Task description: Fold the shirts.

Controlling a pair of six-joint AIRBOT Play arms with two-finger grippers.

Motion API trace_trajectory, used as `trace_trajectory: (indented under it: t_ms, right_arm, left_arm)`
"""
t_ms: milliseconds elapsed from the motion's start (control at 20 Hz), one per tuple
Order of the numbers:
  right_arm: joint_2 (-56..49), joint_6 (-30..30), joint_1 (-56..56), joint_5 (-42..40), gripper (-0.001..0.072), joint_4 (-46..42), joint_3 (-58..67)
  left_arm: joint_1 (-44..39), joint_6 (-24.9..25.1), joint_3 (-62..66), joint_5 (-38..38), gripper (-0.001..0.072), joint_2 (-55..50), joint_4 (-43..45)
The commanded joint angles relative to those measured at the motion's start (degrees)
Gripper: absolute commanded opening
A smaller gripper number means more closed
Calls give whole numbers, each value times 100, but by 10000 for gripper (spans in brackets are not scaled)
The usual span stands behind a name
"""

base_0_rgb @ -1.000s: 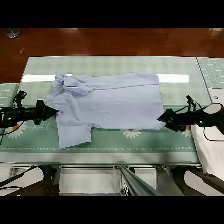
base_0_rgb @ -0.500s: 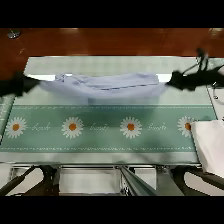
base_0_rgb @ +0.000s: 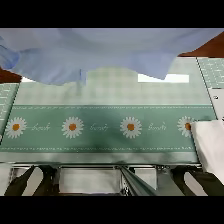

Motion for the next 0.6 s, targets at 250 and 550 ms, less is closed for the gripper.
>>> trace_trajectory:
  t_ms: [250,550]
  right_arm:
    - [1961,468,4,1453,24,-802,201]
    - [2002,501,4,2081,24,-1034,-470]
  left_arm:
    - [-1582,-822,385,-424,21,2081,3285]
    - [-2566,-1384,-260,-1628,21,2063,4247]
